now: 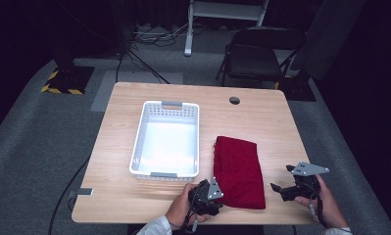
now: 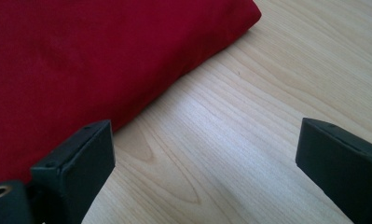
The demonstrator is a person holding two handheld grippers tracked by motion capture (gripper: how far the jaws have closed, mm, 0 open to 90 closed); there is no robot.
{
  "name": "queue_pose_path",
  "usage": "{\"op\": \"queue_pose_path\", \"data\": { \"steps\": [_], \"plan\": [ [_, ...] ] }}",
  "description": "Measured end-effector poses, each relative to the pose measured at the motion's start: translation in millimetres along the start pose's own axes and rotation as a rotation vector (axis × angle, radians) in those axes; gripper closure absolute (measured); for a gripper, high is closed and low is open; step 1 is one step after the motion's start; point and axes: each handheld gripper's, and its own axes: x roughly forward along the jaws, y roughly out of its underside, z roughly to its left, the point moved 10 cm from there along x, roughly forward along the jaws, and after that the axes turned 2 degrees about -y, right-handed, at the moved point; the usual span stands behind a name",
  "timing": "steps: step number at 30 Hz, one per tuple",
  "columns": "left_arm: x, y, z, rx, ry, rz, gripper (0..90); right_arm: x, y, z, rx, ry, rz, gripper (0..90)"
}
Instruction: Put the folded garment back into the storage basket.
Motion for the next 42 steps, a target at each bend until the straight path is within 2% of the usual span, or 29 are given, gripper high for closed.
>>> {"op": "queue_pose_path", "data": {
  "steps": [11, 13, 22, 34, 42],
  "plan": [
    [0.0, 0.0, 0.0, -0.001, 0.0, 0.0, 50.2, -0.4, -7.5, 3.5, -0.014, -0.006, -0.002, 4.2],
    [-0.4, 0.7, 0.0, 0.001, 0.001, 0.006, 50.2, 2.2, -15.4, 6.6, -0.032, -0.005, -0.001, 4.1],
    [-0.4, 0.7, -0.2, 0.001, 0.003, 0.005, 50.2, 5.7, -25.0, 10.2, -0.05, 0.001, -0.001, 4.2],
    [-0.4, 0.9, 0.0, 0.004, 0.003, 0.004, 50.1, 10.0, -40.3, 21.2, -0.069, -0.026, -0.015, 4.2],
    [-0.4, 0.9, 0.1, 0.005, 0.004, 0.005, 50.1, 18.2, -42.7, 32.9, -0.073, -0.048, 0.001, 4.2]
  ]
}}
